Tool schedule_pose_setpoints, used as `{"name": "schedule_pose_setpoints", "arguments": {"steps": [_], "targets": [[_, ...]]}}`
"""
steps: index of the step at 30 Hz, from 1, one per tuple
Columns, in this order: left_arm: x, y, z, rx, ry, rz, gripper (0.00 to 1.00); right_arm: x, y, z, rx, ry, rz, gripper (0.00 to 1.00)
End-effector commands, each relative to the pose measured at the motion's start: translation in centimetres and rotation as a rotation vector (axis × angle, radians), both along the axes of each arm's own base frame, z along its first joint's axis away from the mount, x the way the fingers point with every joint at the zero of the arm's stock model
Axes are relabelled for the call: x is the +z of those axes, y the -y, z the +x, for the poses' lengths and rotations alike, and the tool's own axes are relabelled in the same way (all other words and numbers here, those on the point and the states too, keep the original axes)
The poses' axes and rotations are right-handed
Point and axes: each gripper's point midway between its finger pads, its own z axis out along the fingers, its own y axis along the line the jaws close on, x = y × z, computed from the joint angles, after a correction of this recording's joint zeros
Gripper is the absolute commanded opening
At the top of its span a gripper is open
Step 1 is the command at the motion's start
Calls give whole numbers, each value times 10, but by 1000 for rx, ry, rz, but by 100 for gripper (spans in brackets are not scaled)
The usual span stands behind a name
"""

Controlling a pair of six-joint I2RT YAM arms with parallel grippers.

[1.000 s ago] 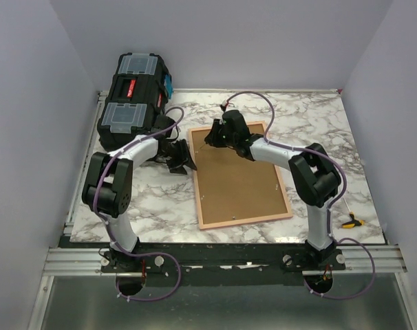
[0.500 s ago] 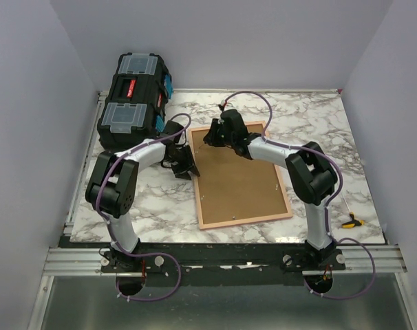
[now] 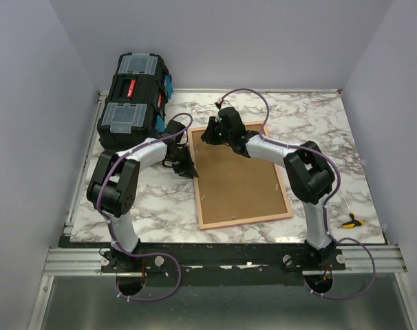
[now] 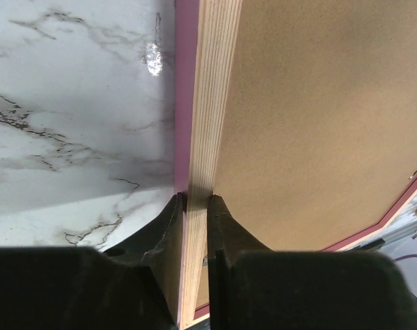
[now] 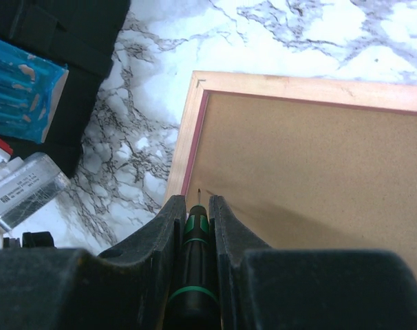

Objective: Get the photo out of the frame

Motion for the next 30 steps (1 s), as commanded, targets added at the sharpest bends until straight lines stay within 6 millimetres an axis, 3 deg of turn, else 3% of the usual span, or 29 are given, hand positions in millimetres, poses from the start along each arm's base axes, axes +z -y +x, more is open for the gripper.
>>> {"name": "schedule_pose_setpoints", "arguments": {"steps": [1,10,30], "targets": [[-12,-14,3,11,-5,87,12,-6,-13,2,46,-1,-20,1],[-11,-14,4,4,-7,90,3,-16,-28,-17,91,-9,-82,1],[-16,-24,4,21,-28,159,0,-27,-12,-68,152,-19,-193,1]]}}
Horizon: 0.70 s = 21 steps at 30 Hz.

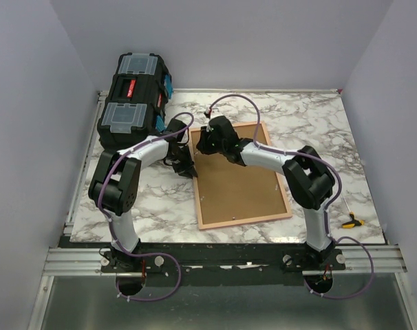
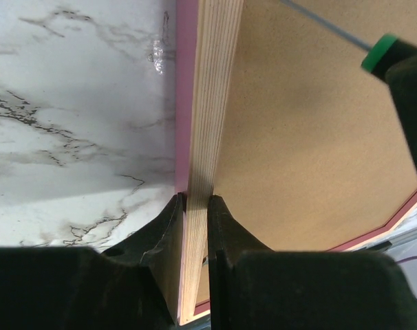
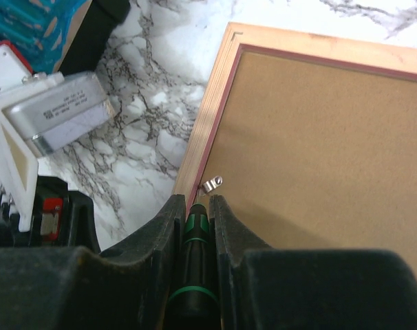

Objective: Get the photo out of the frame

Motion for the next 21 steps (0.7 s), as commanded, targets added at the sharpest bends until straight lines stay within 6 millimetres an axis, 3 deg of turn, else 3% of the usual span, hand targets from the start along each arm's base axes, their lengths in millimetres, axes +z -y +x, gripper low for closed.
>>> {"name": "schedule_pose_setpoints", "arguments": {"steps": [1,4,11,13,17,21], "targets": [[-16,-22,5,27,0,123,0,-24,8,-33,57,-79,-81,1],[-16,-24,6,28,3,132,0,-32,14,-41,63,-103,-115,1],[-17,-25,6,29,0,134,0,-28,31,-26,-56,-64,-160,1],[-17,-25,6,28,2,134,0,-20,27,-23,-59,-59,-137,1],[-17,-25,6,27,-1,139,0,13,11,-25,-20,-50,-18,1],[-16,-25,6,26,1,138,0,37,18,-12,-71,-16,16,1]]}}
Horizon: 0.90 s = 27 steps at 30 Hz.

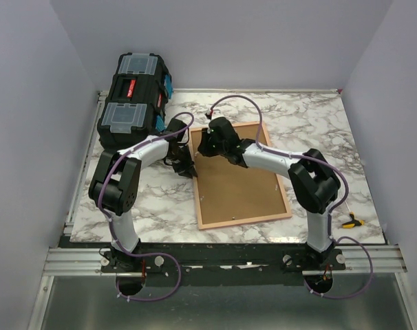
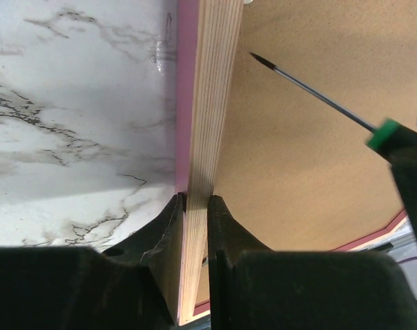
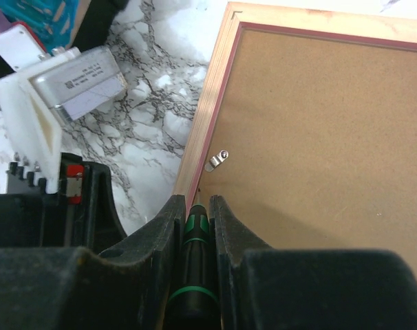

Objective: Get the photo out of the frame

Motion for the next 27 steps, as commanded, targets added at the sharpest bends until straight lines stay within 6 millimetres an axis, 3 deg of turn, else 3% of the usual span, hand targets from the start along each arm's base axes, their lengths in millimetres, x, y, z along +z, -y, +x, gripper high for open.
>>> {"name": "schedule_pose_setpoints", "arguments": {"steps": [1,11,20,27], "targets": [[-15,-25,6,24,4,131,0,34,10,7,-41,14,43,1],[-15,-24,6,23,4,127,0,20,-7,31,-21,12,27,1],[-15,-23,6,24,3,125,0,-1,-16,30,4,-32,27,1],[-15,-23,6,22,2,126,0,-12,-12,27,2,-50,5,1]]}}
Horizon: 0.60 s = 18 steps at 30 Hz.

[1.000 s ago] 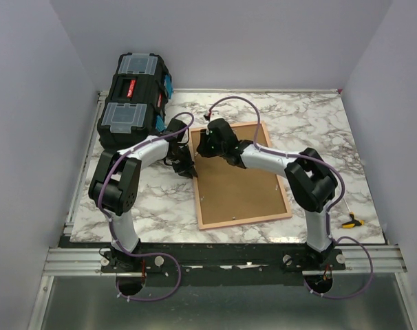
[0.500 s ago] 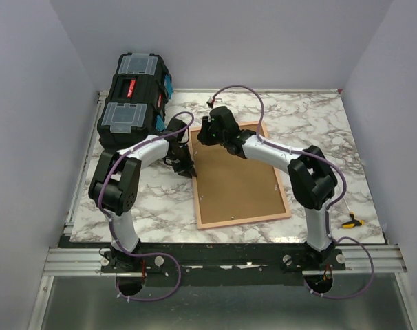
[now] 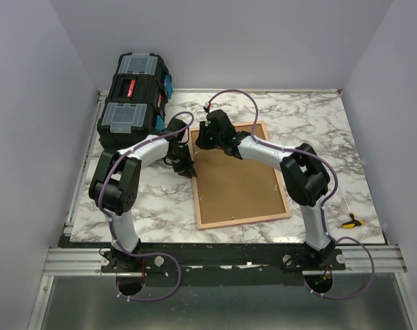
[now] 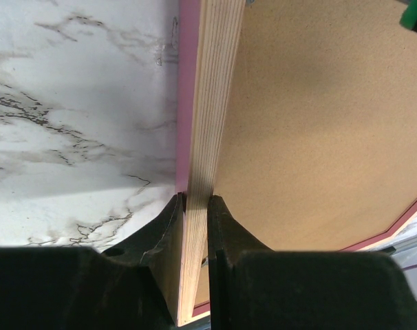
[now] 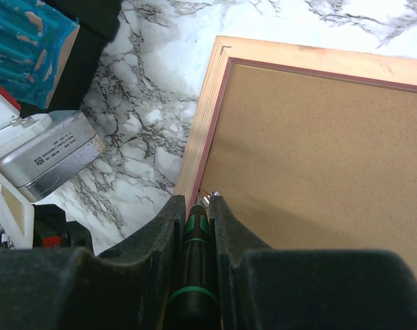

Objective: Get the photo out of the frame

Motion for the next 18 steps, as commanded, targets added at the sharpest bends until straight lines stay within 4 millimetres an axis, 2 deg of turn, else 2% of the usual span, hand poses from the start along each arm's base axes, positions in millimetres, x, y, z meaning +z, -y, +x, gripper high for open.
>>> {"name": "schedule_pose_setpoints", "arguments": {"steps": [1,18], "targets": [[-15,-21,4,17,2,109,0,-11,-1,-5,18,-29,-16,1],[-15,-24,5,21,2,125,0,-19,12,-21,22,-57,-42,1]]}}
